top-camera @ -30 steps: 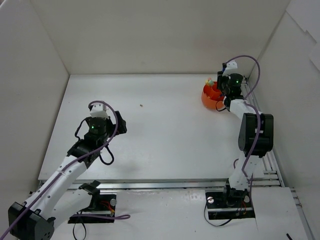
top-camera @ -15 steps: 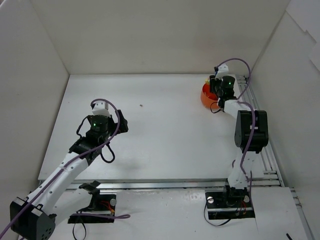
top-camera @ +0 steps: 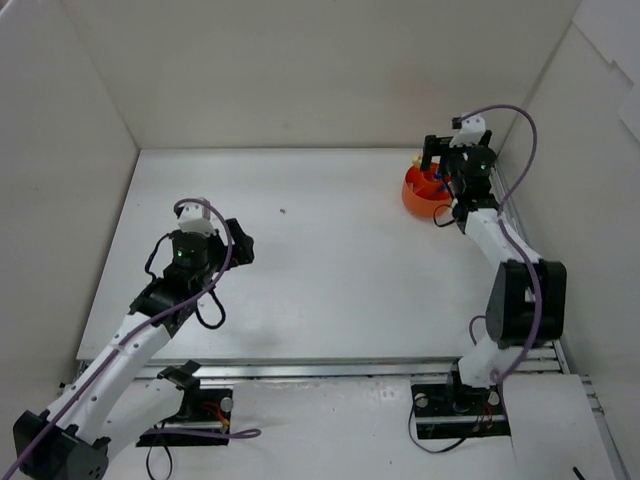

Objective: Sort the stationery into containers
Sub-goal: Reset both arms

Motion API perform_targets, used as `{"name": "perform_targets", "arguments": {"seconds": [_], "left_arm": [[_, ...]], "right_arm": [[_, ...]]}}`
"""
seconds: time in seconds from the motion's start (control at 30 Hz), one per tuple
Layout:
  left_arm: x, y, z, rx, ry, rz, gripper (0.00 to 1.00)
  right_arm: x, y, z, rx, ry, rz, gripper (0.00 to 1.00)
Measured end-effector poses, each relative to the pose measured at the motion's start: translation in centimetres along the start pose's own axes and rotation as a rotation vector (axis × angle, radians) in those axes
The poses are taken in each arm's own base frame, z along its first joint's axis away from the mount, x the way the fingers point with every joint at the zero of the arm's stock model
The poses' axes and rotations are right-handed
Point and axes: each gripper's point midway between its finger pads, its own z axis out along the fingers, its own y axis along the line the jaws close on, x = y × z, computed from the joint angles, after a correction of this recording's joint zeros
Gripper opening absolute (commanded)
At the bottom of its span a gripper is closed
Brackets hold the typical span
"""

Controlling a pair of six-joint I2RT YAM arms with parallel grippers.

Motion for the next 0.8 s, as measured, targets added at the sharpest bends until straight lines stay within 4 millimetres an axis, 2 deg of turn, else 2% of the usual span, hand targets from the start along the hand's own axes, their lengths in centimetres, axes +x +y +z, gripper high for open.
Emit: {"name": "perform_targets", "arguments": {"seconds": [0.1, 0.2, 0.3, 0.37, 0.43, 0.47, 0.67, 0.73, 0.8], "left_arm": [[-0.8, -0.3, -1.0, 0.023, -0.031, -0.01, 1.0], [-1.6, -0.5, -2.0, 0.044, -0.06, -0.022, 1.0], [-1.9, -0.5, -2.9, 0.052, -0.072, -0.036, 1.0], [-1.6, -0.2, -3.3, 0.045, -0.062, -0.045, 1.0], [-1.1, 0.2, -3.6, 0.027, -0.043, -0.049, 1.0], [-0.8, 0.4, -3.8, 0.019, -0.031, -0.051, 1.0], [0.1, 1.2, -5.0, -0.002, 0.0, -0.058, 1.0], [0.0, 1.3, -5.7, -0.002, 0.001, -0.057, 1.0], [-0.4, 1.3, -6.3, 0.001, -0.008, -0.059, 1.0]], "right_arm": [[-5.9, -0.3, -3.4, 0.011, -0.123, 0.024, 0.98], [-10.6, -0.4, -7.7, 0.023, -0.219, 0.078, 0.98], [-12.9, 0.0, -11.8, 0.035, -0.223, 0.173, 0.98], [-13.1, 0.8, -14.0, 0.033, -0.191, 0.239, 0.98], [-12.3, 2.1, -15.6, 0.008, -0.156, 0.292, 0.98], [-11.3, 2.9, -16.3, -0.01, -0.125, 0.315, 0.98], [-1.5, 7.3, -18.5, -0.108, 0.184, 0.384, 0.98], [0.9, 8.3, -19.3, -0.134, 0.278, 0.387, 0.98], [1.9, 8.8, -20.0, -0.161, 0.319, 0.393, 0.98]]}}
